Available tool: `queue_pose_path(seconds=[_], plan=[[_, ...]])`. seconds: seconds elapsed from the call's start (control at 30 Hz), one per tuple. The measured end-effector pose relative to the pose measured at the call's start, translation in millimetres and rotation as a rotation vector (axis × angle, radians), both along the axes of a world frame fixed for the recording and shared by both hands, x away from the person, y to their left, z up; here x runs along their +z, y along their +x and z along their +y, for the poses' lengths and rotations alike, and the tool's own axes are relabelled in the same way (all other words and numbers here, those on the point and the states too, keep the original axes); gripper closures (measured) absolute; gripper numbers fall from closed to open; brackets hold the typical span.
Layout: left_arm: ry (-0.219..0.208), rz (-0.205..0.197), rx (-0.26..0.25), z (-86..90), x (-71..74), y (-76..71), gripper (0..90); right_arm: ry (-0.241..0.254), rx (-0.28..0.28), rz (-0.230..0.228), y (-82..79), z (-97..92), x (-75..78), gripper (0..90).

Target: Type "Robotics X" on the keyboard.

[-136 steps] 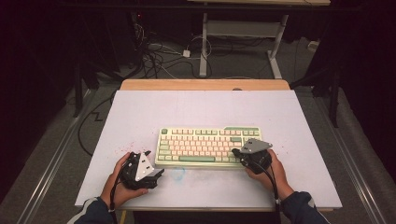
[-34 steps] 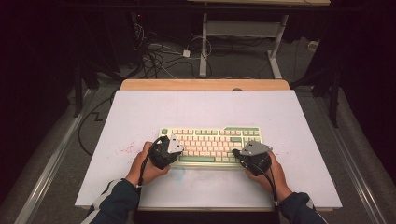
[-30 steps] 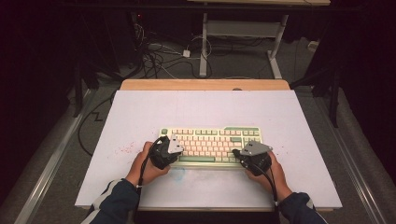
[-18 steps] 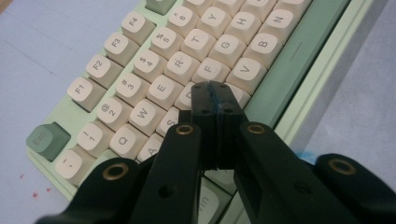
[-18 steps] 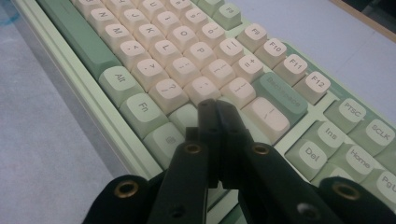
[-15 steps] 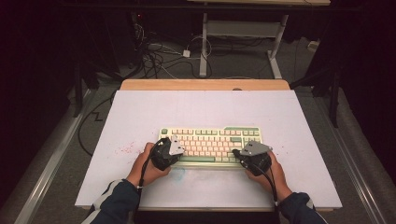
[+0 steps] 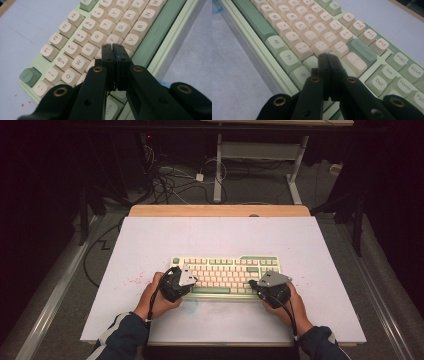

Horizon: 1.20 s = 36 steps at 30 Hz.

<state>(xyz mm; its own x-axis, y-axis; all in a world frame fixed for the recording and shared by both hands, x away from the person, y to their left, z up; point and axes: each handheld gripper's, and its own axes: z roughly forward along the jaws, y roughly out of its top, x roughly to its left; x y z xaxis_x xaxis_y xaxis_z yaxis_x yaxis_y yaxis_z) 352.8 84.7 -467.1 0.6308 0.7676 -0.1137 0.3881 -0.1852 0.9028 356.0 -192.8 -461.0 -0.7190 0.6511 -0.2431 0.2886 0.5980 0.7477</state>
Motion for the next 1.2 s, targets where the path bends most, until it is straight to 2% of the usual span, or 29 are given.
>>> queue_pose_path(seconds=[0.23,0.4,0.43,0.57,0.7,0.9,1.03,1.13,1.2], plan=[[-0.007,-0.016,0.006,0.5,0.9,0.2,83.6,0.002,0.001,0.002,0.5,-0.2,0.3,90.0],[-0.021,-0.047,0.027,2.2,3.6,1.6,78.8,-0.013,0.005,-0.01,0.9,-0.4,1.9,90.0],[-0.024,-0.054,0.03,2.8,4.2,1.6,78.0,0.002,0.009,-0.005,0.4,-0.9,2.5,90.0],[-0.043,-0.086,0.044,4.0,6.0,2.0,70.6,0.011,0.018,-0.014,-2.1,0.0,5.5,88.0],[-0.042,-0.127,0.05,3.3,5.4,-0.2,60.6,0.023,0.02,-0.032,-4.2,0.2,9.3,84.1],[-0.069,-0.169,0.07,3.2,7.6,-1.8,43.0,0.061,0.018,-0.049,-6.4,-1.5,15.7,72.3],[-0.082,-0.192,0.079,2.4,8.0,-2.7,35.1,0.075,0.013,-0.063,-6.8,-2.2,16.7,61.7],[-0.084,-0.182,0.079,1.7,7.1,-2.4,26.9,0.079,0.0,-0.076,-7.1,-1.9,16.8,51.7],[-0.083,-0.188,0.085,1.2,6.0,-2.5,24.5,0.088,-0.014,-0.091,-7.2,-1.9,16.9,45.1]])
